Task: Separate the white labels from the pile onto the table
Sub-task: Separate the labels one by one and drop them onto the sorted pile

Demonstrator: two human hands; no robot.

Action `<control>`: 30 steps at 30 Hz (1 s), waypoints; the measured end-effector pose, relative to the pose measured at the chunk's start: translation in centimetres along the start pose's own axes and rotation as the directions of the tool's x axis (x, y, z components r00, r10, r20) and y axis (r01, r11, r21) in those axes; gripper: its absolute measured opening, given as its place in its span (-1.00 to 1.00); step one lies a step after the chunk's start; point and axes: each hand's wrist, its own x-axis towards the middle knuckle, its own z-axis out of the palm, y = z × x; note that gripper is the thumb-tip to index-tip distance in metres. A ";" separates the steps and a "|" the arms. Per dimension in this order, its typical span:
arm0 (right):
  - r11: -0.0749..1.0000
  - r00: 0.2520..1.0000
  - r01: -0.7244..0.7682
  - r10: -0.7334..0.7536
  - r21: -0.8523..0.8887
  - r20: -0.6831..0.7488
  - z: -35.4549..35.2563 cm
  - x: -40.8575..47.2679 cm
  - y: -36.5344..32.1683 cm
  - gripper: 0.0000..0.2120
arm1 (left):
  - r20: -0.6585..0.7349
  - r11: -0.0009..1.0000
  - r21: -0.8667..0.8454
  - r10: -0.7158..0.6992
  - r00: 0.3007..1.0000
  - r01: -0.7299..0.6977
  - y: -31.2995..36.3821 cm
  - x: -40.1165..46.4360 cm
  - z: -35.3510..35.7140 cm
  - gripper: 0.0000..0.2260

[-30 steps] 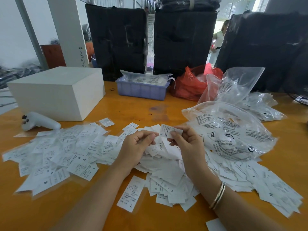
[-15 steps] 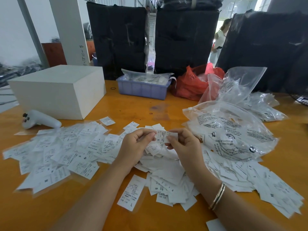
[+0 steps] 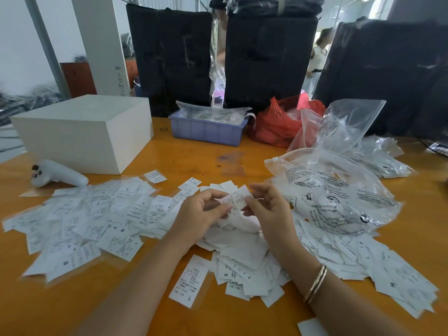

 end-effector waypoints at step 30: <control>0.330 0.946 -0.307 0.212 -0.893 -0.247 -12.7 10.3 0.2 -0.72 | -0.595 0.694 0.644 0.190 0.781 0.322 -2.2 0.9 -4.1 -0.69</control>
